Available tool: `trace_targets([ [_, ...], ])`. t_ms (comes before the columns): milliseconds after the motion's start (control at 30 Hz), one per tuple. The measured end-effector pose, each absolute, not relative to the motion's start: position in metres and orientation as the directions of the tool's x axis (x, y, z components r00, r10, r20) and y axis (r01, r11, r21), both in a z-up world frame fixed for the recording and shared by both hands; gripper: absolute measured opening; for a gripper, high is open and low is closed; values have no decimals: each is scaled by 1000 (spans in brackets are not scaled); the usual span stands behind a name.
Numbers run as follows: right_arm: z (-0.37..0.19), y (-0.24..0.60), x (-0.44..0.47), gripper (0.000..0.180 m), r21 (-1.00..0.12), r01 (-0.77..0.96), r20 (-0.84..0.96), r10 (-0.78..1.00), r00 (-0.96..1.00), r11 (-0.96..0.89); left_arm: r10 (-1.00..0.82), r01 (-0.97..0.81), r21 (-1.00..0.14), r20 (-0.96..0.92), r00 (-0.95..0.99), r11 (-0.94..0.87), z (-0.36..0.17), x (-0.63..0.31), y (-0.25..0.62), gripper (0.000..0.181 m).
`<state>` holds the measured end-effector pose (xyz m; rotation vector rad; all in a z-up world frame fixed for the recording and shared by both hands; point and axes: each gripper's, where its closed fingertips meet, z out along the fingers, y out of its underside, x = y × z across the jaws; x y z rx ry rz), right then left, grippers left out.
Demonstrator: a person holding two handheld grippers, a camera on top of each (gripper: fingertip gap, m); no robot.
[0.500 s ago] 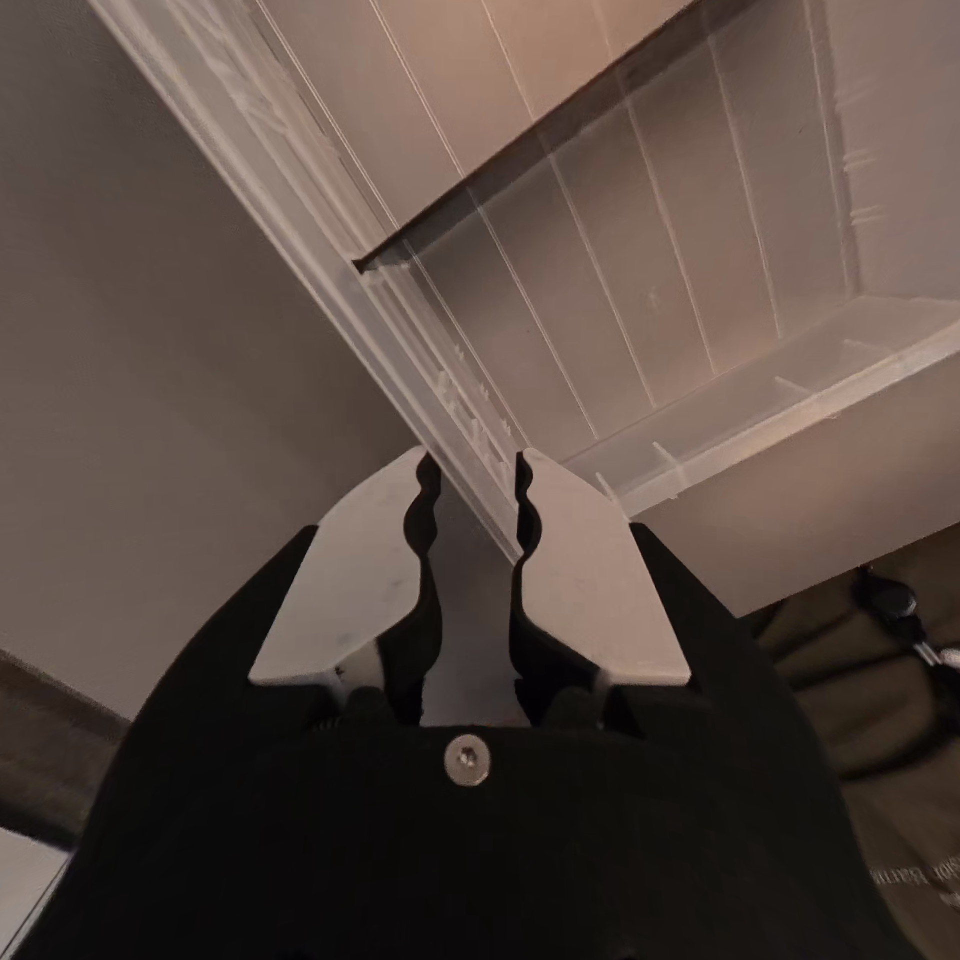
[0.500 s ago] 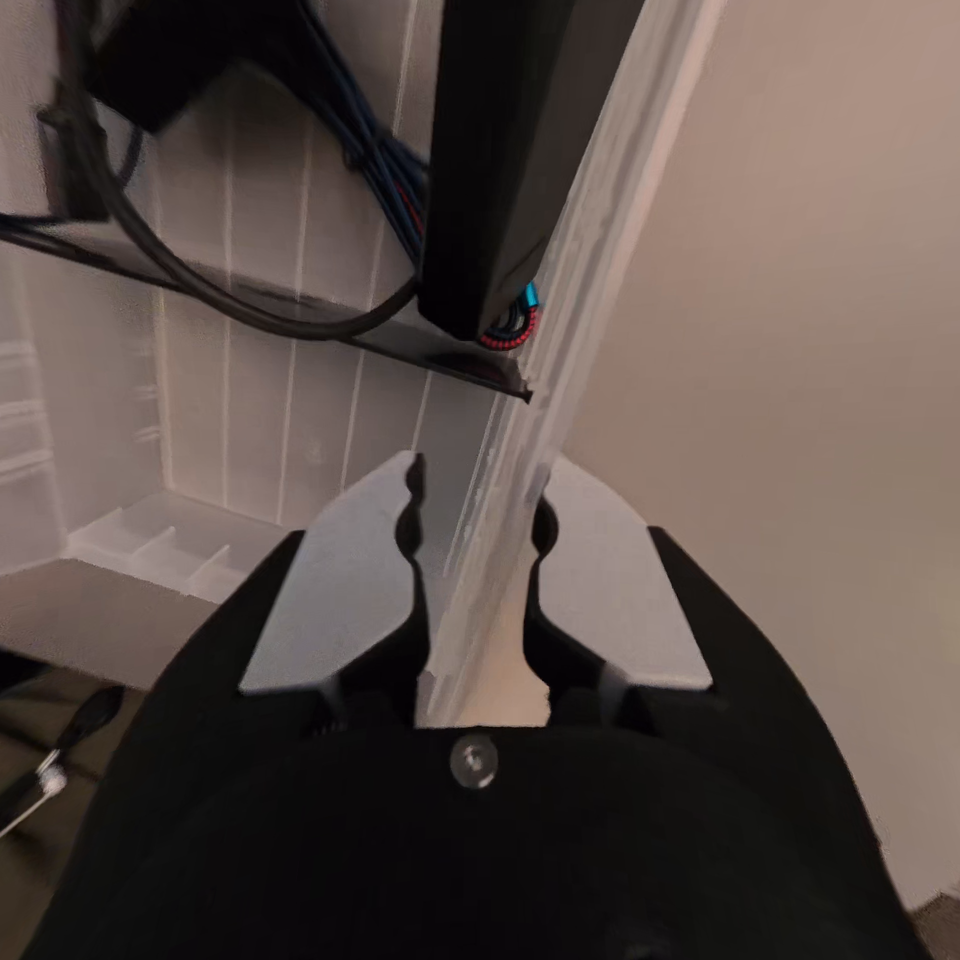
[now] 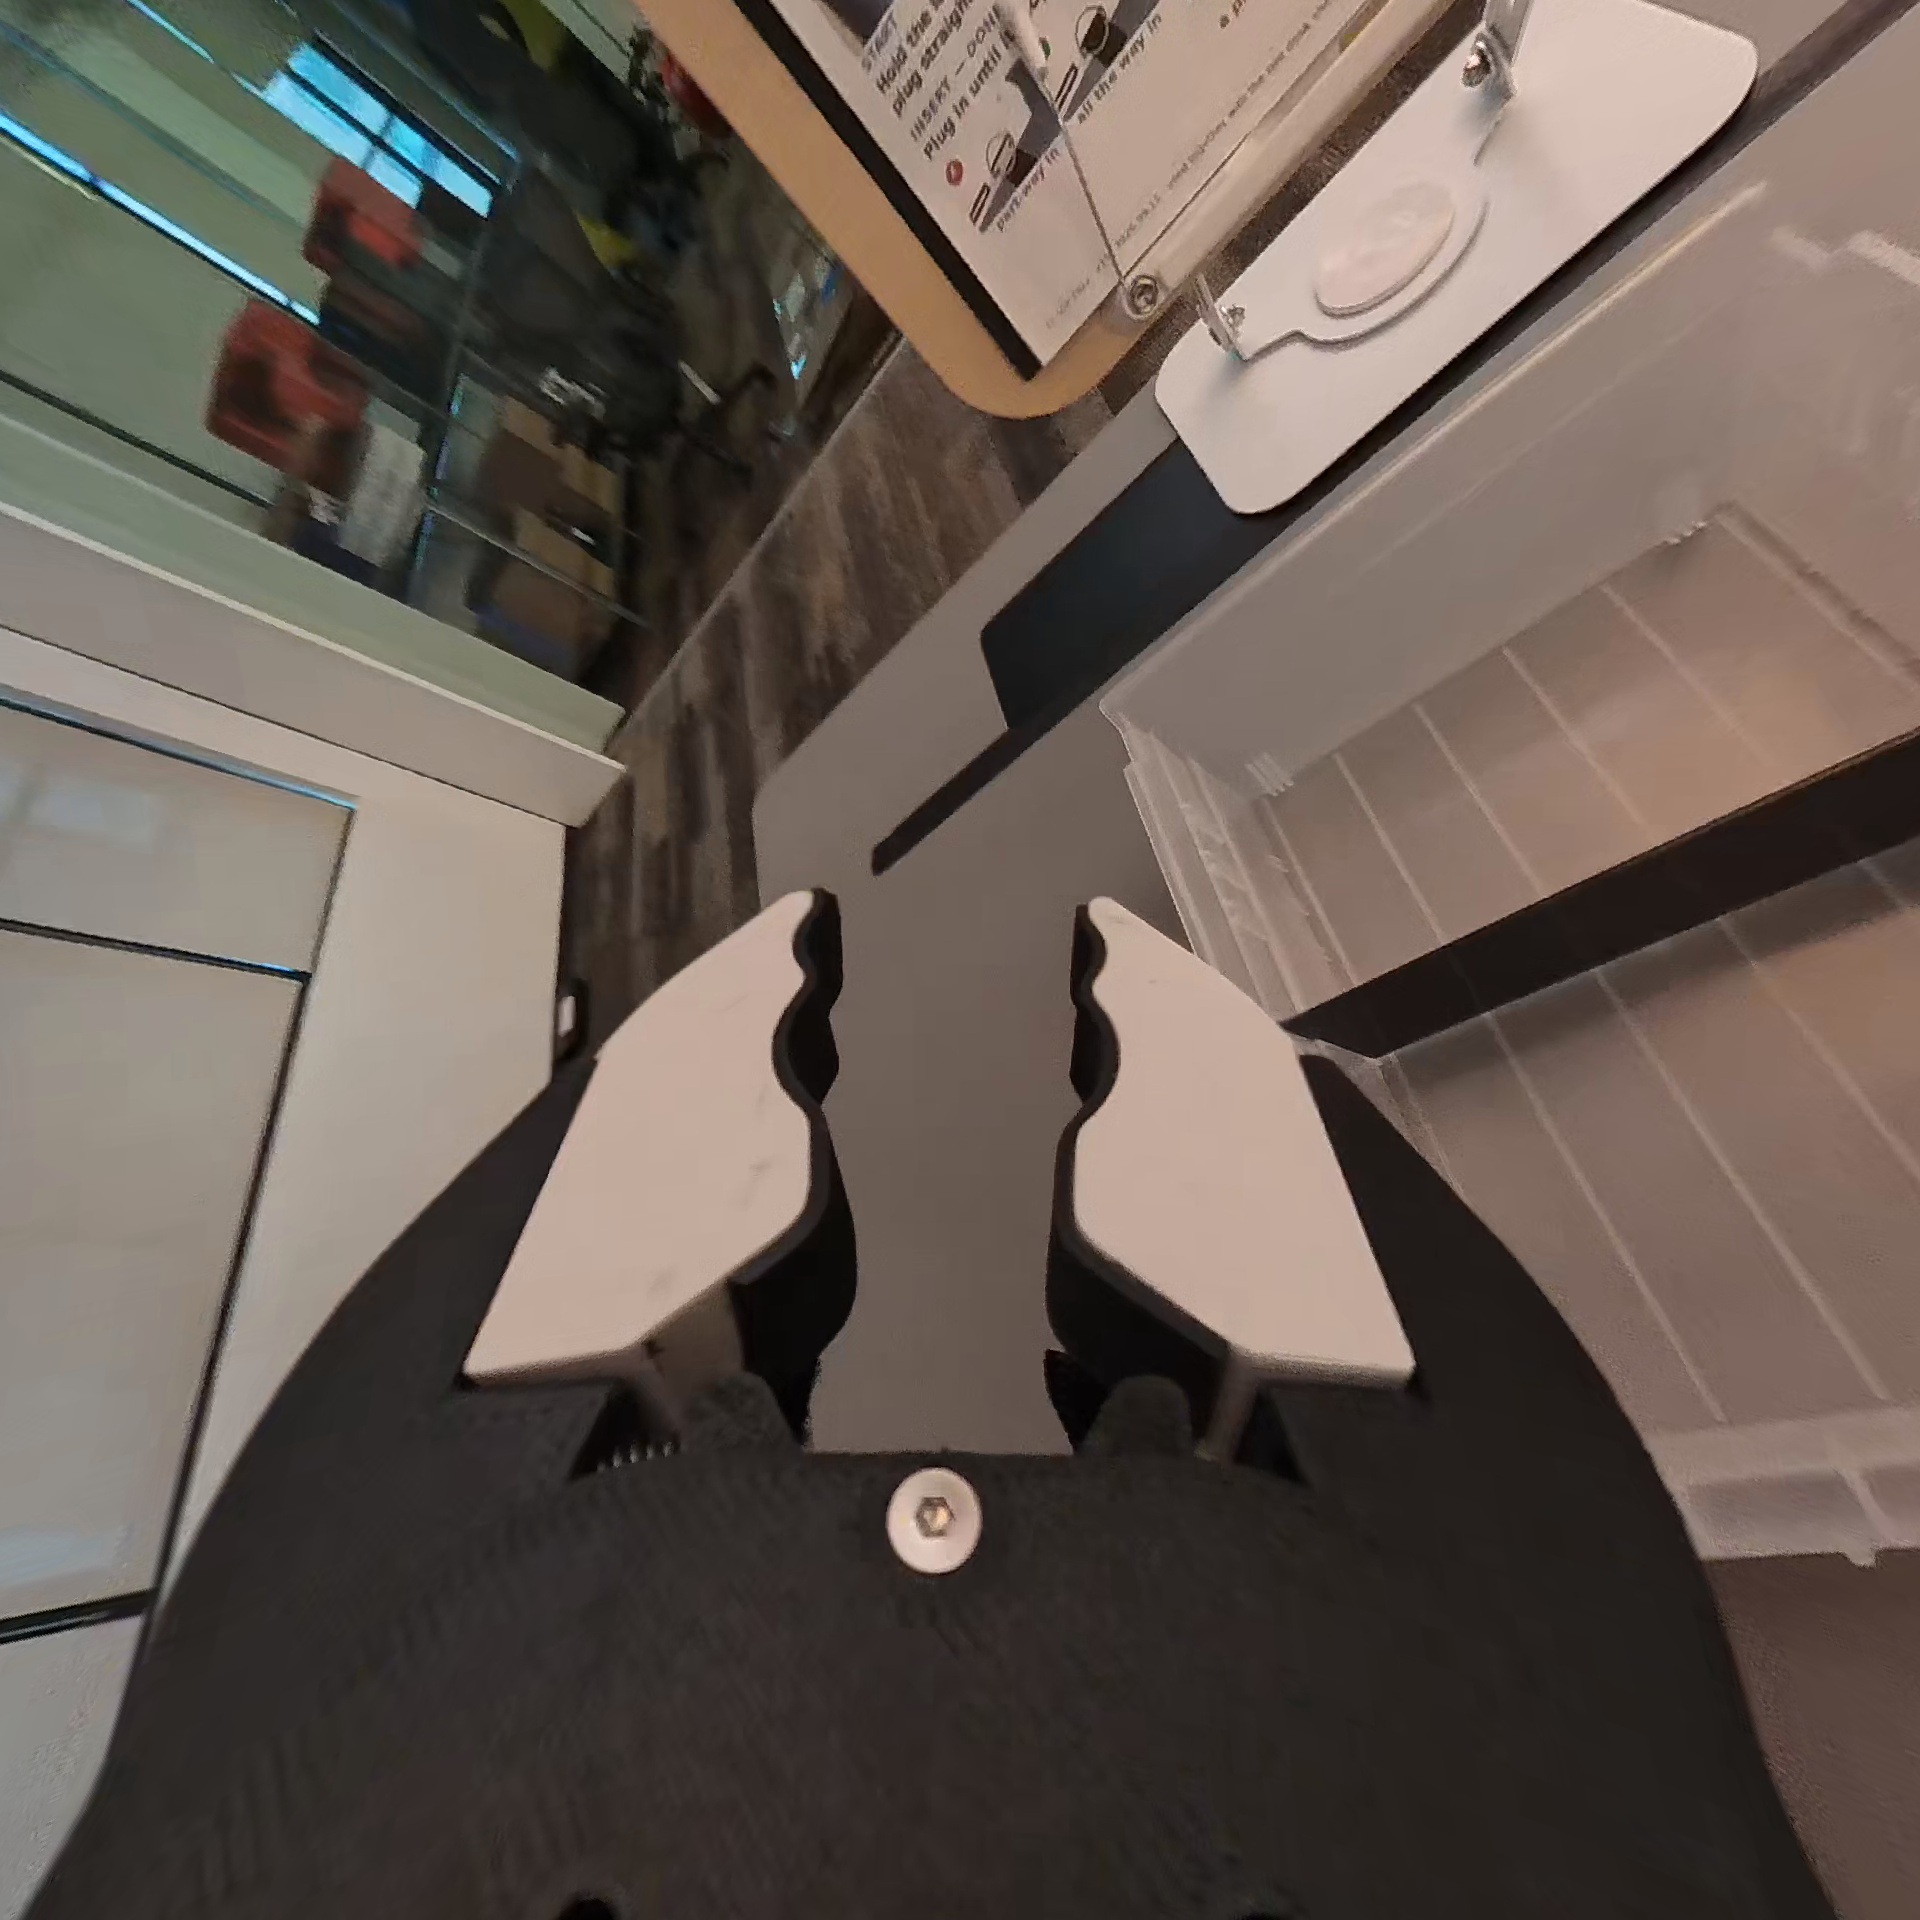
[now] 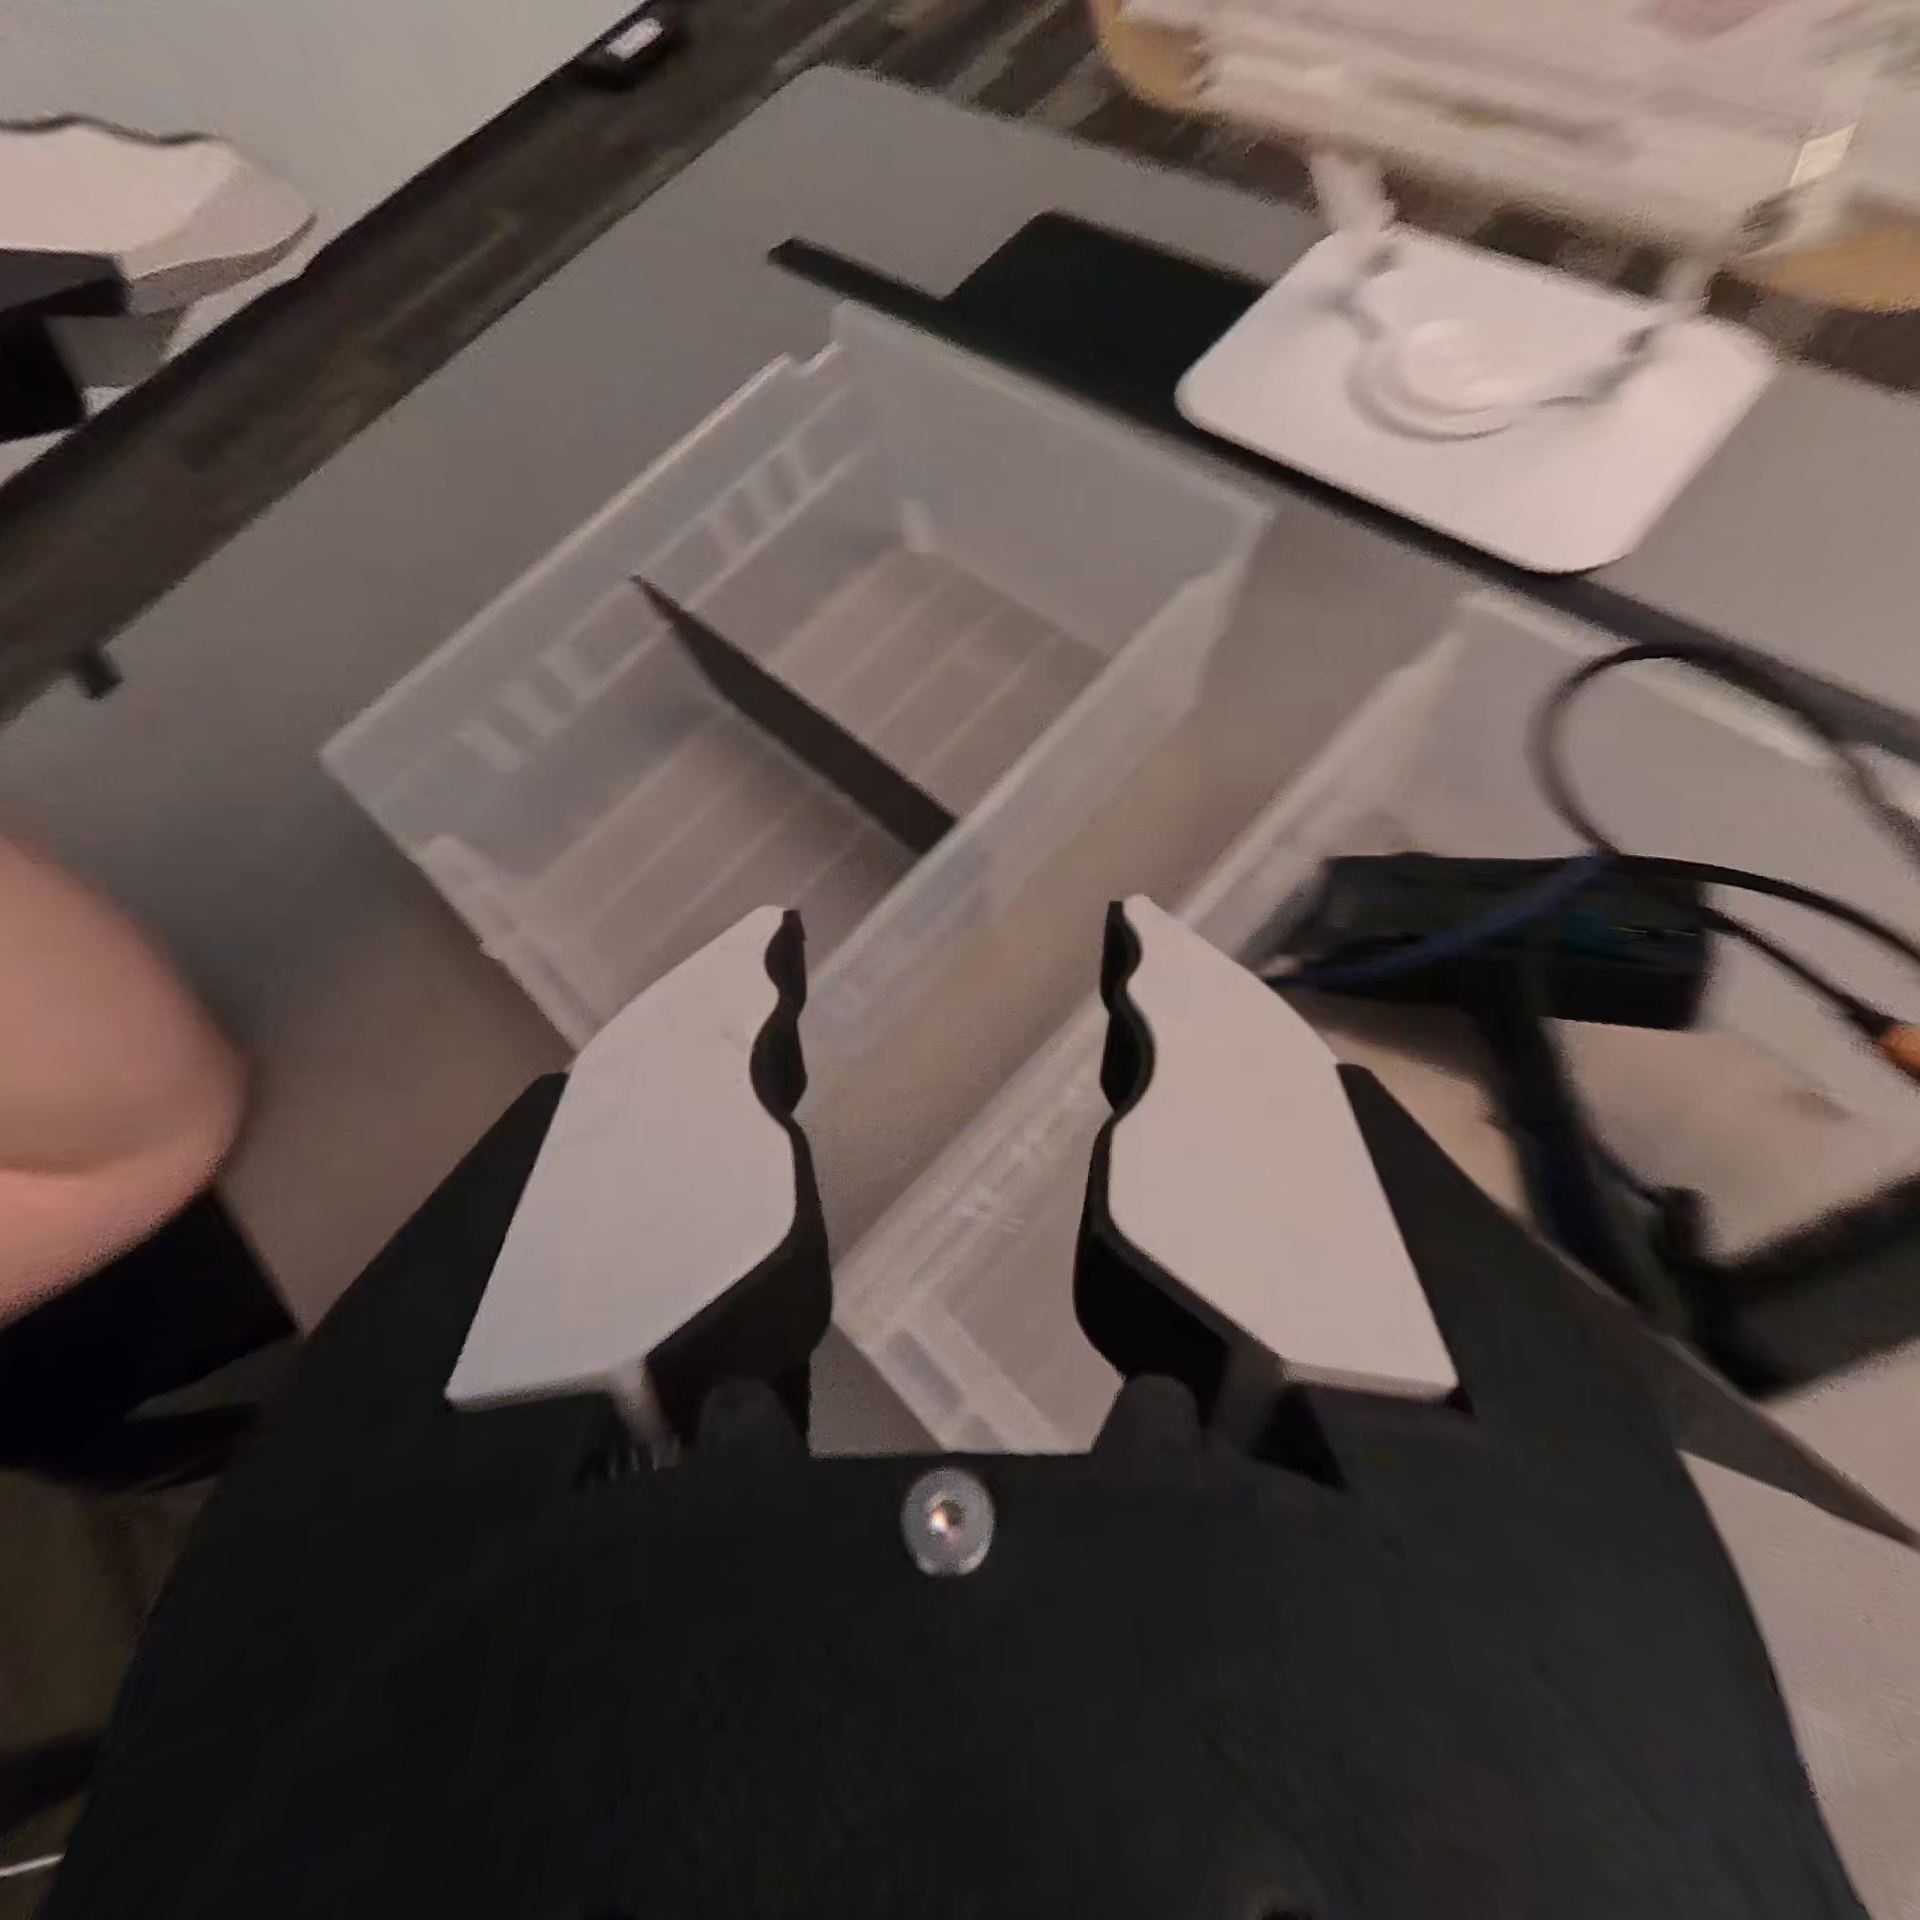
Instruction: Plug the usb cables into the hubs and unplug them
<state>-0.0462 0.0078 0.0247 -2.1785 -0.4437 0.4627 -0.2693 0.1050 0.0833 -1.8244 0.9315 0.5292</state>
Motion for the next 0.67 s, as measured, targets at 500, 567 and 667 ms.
trace_targets([
  [500,-56,51,-92,40,-472,217,-132,312,941,-854,-422,-786,-582,-671,609,-208,77,-265,109,42],
  [567,-66,48,-90,41,-408,215,-123,287,950,-887,-429,-785,-585,-668,608,-202,77,-263,108,42],
  [667,-77,38,-88,41,-346,267,-70,309,948,-899,-448,-790,-579,-662,600,-203,75,-260,105,43],
])
